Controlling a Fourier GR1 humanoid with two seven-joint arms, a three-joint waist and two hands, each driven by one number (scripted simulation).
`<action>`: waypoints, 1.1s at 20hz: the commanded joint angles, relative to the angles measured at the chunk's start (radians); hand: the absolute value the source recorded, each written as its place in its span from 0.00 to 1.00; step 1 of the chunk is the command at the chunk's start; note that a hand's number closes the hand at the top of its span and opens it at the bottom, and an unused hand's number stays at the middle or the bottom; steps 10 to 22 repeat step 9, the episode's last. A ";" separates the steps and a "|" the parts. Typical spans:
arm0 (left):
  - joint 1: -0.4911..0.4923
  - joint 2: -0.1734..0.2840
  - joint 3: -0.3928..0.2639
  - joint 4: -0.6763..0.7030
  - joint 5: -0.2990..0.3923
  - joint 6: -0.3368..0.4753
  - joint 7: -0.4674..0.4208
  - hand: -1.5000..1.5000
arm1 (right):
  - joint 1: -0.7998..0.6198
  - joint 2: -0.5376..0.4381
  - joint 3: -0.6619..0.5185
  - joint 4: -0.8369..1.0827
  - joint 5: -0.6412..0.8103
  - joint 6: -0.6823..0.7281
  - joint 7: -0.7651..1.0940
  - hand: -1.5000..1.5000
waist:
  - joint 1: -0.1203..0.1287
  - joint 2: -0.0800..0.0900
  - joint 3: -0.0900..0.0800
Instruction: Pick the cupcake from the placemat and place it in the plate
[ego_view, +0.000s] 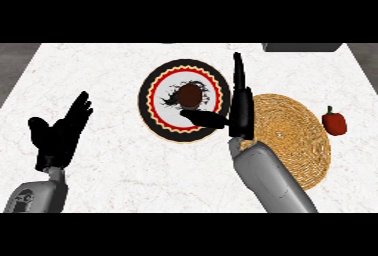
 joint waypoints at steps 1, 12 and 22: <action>-0.009 -0.026 -0.001 0.017 -0.011 0.005 -0.016 0.50 | 0.073 -0.022 -0.052 -0.044 0.019 0.056 -0.046 0.00 | -0.002 0.000 0.000; -0.004 -0.011 0.020 -0.048 -0.004 -0.013 0.044 0.50 | 0.142 -0.062 -0.090 -0.186 0.117 0.154 0.119 0.00 | -0.002 -0.001 0.000; -0.004 -0.011 0.020 -0.048 -0.004 -0.013 0.044 0.50 | 0.142 -0.062 -0.090 -0.186 0.117 0.154 0.119 0.00 | -0.002 -0.001 0.000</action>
